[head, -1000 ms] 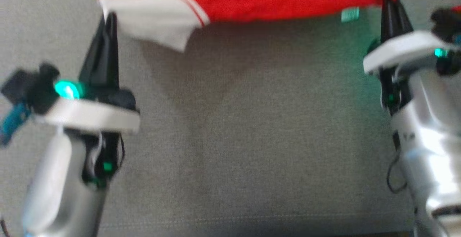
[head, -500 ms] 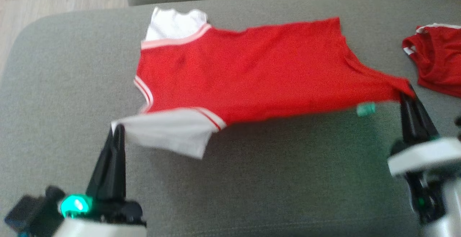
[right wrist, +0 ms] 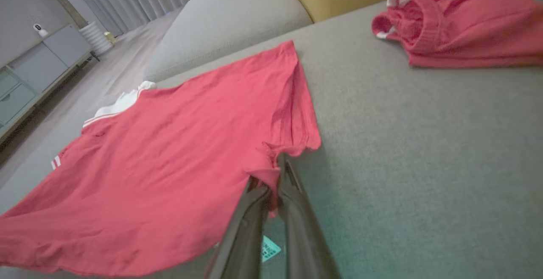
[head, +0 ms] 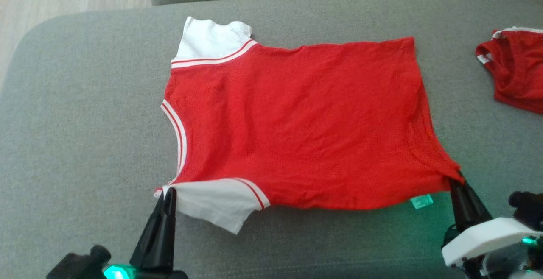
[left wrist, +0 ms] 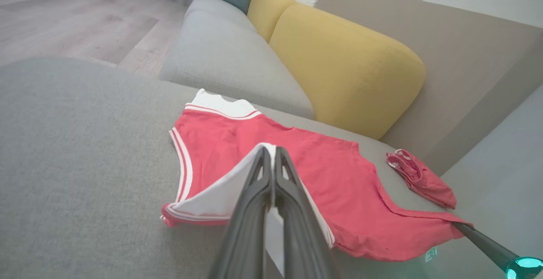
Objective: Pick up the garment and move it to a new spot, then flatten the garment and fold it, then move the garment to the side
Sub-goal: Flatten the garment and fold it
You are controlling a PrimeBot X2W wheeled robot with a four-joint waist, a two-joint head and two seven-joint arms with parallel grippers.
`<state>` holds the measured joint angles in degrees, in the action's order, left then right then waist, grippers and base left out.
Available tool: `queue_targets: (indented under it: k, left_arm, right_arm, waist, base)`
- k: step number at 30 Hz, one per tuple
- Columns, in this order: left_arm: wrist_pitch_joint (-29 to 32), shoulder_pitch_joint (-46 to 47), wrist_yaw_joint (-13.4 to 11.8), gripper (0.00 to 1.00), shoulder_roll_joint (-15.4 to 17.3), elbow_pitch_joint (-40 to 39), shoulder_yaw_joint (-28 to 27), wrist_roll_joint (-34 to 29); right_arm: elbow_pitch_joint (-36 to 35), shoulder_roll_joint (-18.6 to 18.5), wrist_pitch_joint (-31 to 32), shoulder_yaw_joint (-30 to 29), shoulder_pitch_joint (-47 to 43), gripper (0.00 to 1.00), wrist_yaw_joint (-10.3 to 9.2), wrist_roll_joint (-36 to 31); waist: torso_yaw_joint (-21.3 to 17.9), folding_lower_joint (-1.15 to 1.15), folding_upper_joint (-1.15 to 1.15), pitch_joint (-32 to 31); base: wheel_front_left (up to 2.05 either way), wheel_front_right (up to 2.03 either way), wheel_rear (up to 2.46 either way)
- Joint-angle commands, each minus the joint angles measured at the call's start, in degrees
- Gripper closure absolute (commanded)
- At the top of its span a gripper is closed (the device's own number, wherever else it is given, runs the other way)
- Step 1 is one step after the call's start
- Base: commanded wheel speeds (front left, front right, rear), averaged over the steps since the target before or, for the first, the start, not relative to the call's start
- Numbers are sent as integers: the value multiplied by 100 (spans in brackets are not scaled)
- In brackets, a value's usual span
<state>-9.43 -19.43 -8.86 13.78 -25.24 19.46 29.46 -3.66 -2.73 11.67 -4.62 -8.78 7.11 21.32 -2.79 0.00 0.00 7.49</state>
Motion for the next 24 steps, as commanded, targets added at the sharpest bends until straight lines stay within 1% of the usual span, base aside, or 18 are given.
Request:
queue_targets:
  k: [1,6,12,18,24]
  left_arm:
    - [-74,329,49,100,-60,-60,-198,70]
    - [-163,564,146,100,-94,315,-269,158]
    - [-210,1312,379,100,-205,880,-240,251]
    - [-208,2116,521,100,-325,1777,-366,443]
    - [-307,2700,639,100,-376,2574,-449,462]
  right_arm:
    - [-83,-62,-52,106,293,100,37,-6]
    - [224,-43,-181,107,537,100,37,-17]
    - [537,-32,-329,43,1036,100,37,-48]
    - [962,-29,-437,1,1680,100,37,-146]
    - [1498,-26,-631,-4,2233,100,37,-242]
  waist:
    - [8,0,0,73]
    - [8,0,0,223]
    - [32,0,0,424]
    - [16,0,0,706]
    - [29,0,0,969]
  base:
    - [0,0,0]
    - [0,0,0]
    - [0,0,0]
    - [0,0,0]
    - [0,0,0]
